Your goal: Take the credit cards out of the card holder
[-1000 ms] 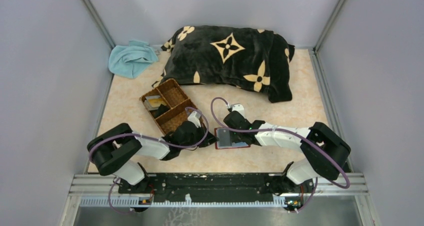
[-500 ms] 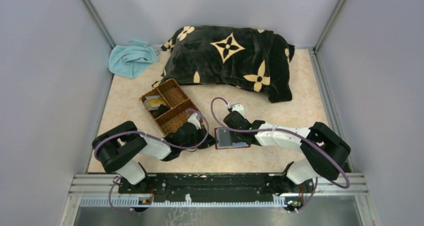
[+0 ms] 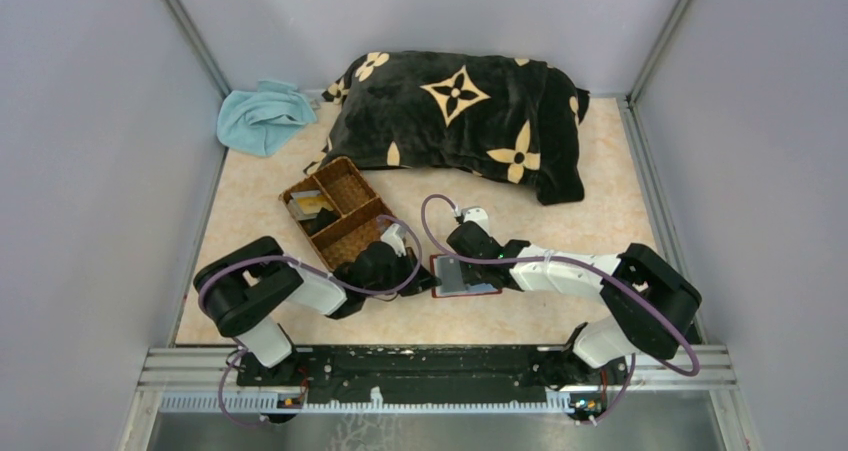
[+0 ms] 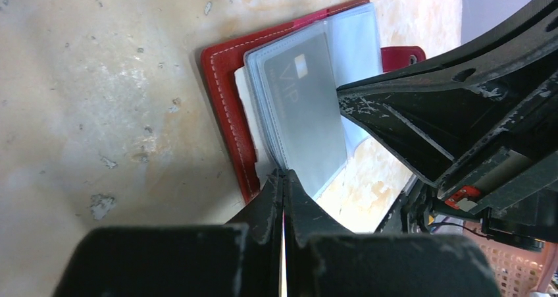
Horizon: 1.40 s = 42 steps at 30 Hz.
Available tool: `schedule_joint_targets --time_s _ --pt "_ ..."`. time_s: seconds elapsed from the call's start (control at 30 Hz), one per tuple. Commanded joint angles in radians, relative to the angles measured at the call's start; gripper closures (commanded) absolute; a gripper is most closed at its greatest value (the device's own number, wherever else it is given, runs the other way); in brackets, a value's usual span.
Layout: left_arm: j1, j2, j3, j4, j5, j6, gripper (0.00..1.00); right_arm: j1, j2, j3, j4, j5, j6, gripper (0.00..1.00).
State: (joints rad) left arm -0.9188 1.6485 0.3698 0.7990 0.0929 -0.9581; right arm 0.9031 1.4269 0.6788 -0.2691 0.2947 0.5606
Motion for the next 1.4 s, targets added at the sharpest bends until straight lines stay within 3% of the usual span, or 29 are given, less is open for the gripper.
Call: schedule_joint_targets --time_s 0.0,0.63,1.37 --pt "0.000 0.004 0.028 0.073 0.048 -0.022 1.00 0.009 -0.001 0.018 0.028 -0.016 0.002 1.00" --pt "0.001 -0.038 0.056 0.079 0.078 -0.033 1.00 0.009 -0.007 0.015 0.038 -0.024 0.006 1.00" --pt "0.000 0.021 0.098 0.093 0.106 -0.038 1.00 0.008 -0.091 0.010 0.014 -0.020 -0.002 1.00"
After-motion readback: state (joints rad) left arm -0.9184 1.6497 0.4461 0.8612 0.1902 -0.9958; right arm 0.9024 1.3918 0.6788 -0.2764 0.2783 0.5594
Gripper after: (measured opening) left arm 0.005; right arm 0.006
